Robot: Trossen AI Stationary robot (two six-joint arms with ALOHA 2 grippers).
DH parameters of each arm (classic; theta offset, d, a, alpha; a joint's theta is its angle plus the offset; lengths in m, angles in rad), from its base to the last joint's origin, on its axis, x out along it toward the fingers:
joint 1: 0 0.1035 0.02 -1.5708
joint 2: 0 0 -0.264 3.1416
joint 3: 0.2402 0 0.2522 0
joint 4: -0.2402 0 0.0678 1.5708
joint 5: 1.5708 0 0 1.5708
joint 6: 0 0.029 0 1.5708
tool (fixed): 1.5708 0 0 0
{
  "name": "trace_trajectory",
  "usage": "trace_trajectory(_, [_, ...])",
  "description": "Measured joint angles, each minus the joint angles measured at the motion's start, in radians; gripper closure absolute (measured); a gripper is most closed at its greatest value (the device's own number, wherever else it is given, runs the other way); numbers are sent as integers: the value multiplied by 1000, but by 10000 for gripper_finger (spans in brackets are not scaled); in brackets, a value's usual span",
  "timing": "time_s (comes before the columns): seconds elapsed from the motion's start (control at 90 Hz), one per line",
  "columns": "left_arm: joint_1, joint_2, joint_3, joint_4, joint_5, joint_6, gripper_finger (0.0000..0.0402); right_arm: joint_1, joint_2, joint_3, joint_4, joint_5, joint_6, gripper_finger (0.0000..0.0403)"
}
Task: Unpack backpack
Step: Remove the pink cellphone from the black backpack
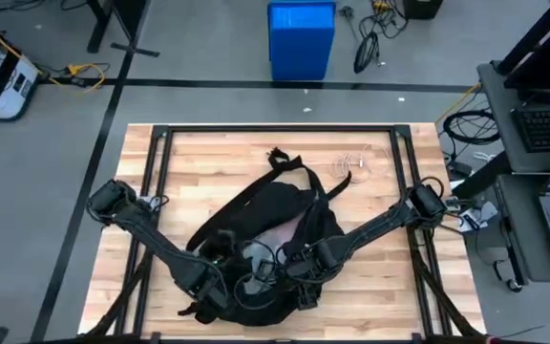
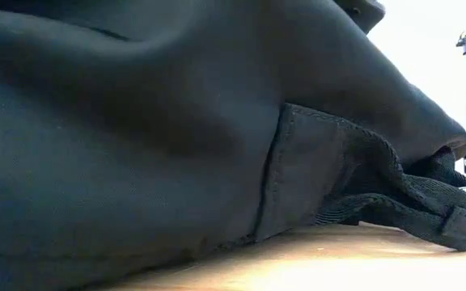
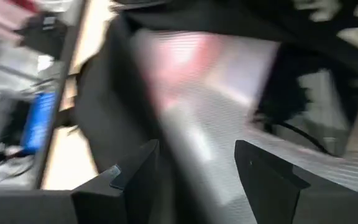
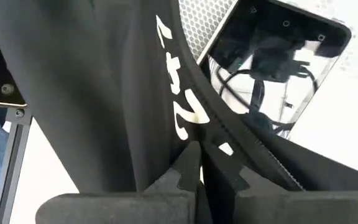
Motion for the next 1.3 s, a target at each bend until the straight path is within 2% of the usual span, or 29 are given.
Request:
trace_trajectory(0.122, [1,8,-30,184,128,109,203,1,0,0,-32,0,20,403])
trace_trajectory(0.244, [2,13,-80,354,151,194,203,1,0,0,-66,1,40,403])
trace_trajectory(0.433, [40,13,-157,399,160,176,203,5,0,0,-70,8,58,403])
trace_trajectory(0.633, [69,13,-238,555,256,196,211,11,0,0,-53,8,70,403])
trace_trajectory(0.744, [67,13,-241,611,271,221,228,13,0,0,-43,8,71,403])
trace_trajectory(1.067, [137,27,-241,607,271,218,278,14,0,-1,-33,8,70,403])
trace_trajectory(1.3, [169,52,-236,541,269,179,294,26,0,-1,-32,8,70,403])
